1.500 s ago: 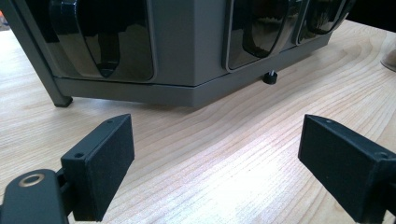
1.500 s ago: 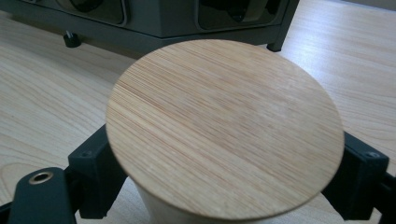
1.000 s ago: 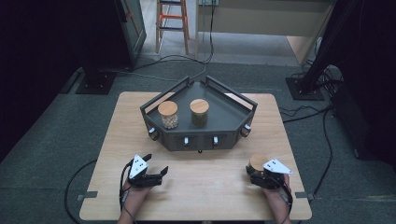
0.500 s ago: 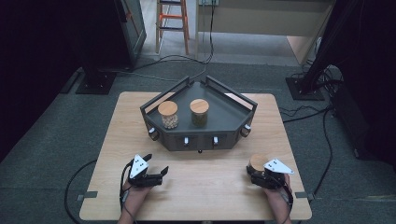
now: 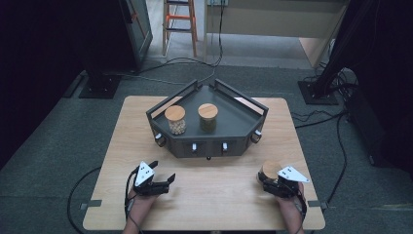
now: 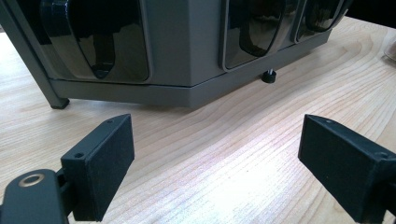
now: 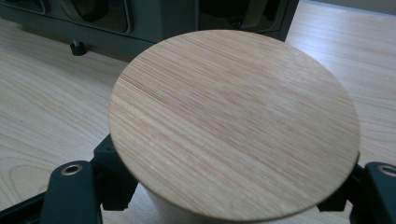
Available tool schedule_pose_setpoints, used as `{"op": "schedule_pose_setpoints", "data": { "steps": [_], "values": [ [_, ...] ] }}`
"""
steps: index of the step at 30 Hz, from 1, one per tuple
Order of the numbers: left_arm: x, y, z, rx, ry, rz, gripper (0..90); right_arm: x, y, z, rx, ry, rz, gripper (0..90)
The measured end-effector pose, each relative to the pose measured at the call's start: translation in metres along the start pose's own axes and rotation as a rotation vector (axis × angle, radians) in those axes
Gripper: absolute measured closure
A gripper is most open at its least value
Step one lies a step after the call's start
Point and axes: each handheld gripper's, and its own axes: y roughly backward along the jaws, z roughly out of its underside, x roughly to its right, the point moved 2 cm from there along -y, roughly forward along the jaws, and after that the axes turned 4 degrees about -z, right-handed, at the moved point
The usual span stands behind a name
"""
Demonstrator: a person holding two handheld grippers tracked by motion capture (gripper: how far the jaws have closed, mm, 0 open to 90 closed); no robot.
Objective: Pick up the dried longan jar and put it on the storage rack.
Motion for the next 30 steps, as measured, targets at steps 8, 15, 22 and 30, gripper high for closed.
{"op": "schedule_pose_setpoints", "data": {
  "steps": [8, 15, 22, 30],
  "values": [
    [-0.0007, 0.0001, 0.0001, 0.001, 0.0, 0.0, 10.6, -0.0048, 0.0001, -0.0017, 0.002, 0.027, -0.004, 25.3],
    [-0.0013, 0.0007, 0.0003, 0.002, 0.006, -0.002, 10.6, -0.0052, -0.0005, -0.0015, 0.015, 0.024, -0.009, 25.3],
    [-0.0021, 0.0015, 0.0008, 0.005, 0.01, -0.004, 10.6, -0.0086, -0.0062, -0.0047, 0.019, 0.031, -0.007, 25.3],
    [-0.0034, 0.0024, 0.0012, 0.008, 0.018, -0.007, 10.6, -0.0083, -0.0083, -0.0077, 0.019, 0.034, -0.007, 25.3]
  ]
}}
